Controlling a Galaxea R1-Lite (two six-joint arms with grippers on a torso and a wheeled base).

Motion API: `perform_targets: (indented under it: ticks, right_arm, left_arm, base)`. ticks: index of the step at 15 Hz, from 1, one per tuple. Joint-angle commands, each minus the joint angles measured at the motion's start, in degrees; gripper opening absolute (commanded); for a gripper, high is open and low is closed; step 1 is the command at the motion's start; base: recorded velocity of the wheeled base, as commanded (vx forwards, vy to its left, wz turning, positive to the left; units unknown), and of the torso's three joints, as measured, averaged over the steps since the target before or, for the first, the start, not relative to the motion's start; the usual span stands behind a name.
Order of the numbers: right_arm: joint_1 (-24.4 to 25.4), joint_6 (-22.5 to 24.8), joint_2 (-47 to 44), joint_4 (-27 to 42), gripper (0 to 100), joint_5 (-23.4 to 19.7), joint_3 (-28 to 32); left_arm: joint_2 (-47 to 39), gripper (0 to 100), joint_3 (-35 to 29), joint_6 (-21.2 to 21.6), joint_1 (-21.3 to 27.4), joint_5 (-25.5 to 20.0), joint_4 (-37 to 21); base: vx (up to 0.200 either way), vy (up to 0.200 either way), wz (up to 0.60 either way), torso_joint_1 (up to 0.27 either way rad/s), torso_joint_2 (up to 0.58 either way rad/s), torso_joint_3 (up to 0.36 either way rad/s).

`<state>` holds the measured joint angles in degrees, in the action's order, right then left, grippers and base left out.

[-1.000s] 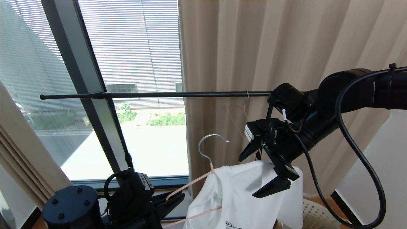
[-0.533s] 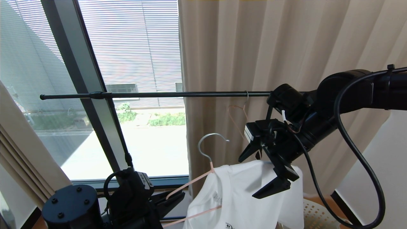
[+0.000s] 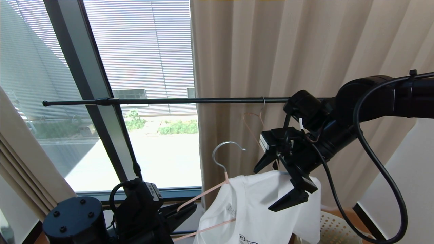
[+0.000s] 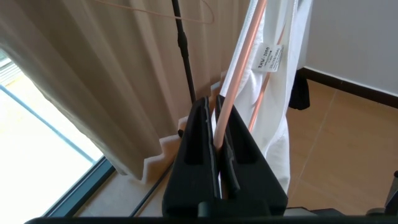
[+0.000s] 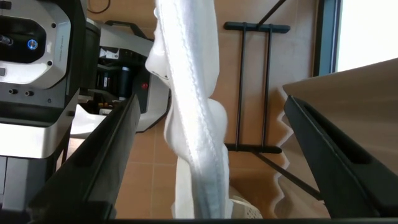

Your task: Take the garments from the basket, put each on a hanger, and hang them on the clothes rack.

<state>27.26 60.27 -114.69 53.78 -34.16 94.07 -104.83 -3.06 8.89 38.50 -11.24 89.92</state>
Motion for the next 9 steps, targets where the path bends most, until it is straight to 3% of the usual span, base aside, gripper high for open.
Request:
perform_targets:
  ticks: [1,2,9]
  right_arm:
    - [0.1,0.0,0.0,0.0,100,0.0,0.1]
    - [0.1,-0.1,0.0,0.0,0,0.0,0.0]
    - [0.1,-0.2,0.1,0.0,0,0.0,0.1]
  left_arm:
    - [0.0,0,0.0,0.0,0.0,0.0,0.1]
    - [0.0,0,0.0,0.0,0.0,0.0,0.1]
    - [-0.2,0,-0.2,-0.6,-0.1,0.0,0.1]
  base:
    - [0.0,0.0,0.0,0.0,0.0,0.0]
    - [0.0,0.0,0.0,0.0,0.0,0.0]
    - [0.0,0.0,0.0,0.0,0.0,0.0]
